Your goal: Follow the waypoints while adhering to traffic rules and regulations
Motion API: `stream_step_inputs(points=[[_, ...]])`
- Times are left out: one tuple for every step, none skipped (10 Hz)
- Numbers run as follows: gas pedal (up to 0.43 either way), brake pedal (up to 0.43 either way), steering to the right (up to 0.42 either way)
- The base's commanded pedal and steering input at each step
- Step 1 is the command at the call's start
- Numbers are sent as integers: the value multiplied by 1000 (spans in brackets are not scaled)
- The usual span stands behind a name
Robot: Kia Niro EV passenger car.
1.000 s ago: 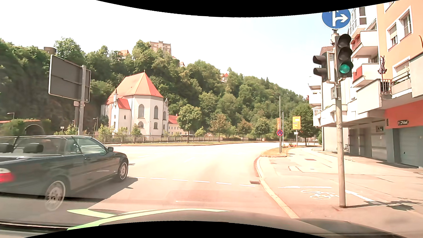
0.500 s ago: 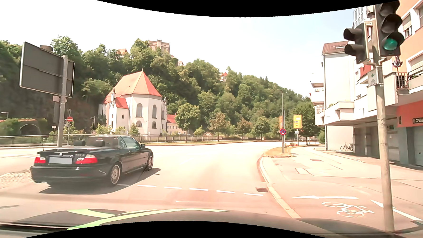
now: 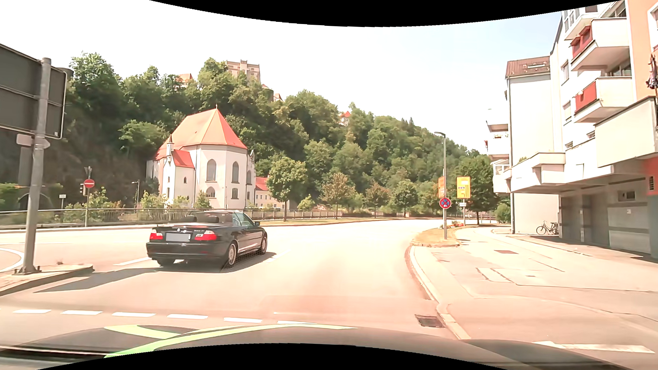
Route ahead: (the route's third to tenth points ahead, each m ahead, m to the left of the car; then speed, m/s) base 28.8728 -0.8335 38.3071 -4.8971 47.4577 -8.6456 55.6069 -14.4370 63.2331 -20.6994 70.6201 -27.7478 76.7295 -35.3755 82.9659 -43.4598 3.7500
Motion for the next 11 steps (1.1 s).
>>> stream_step_inputs(points=[[260,0,32],[260,0,32],[260,0,32],[260,0,32],[248,0,32],[248,0,32],[248,0,32],[228,0,32],[228,0,32],[228,0,32],[228,0,32]])
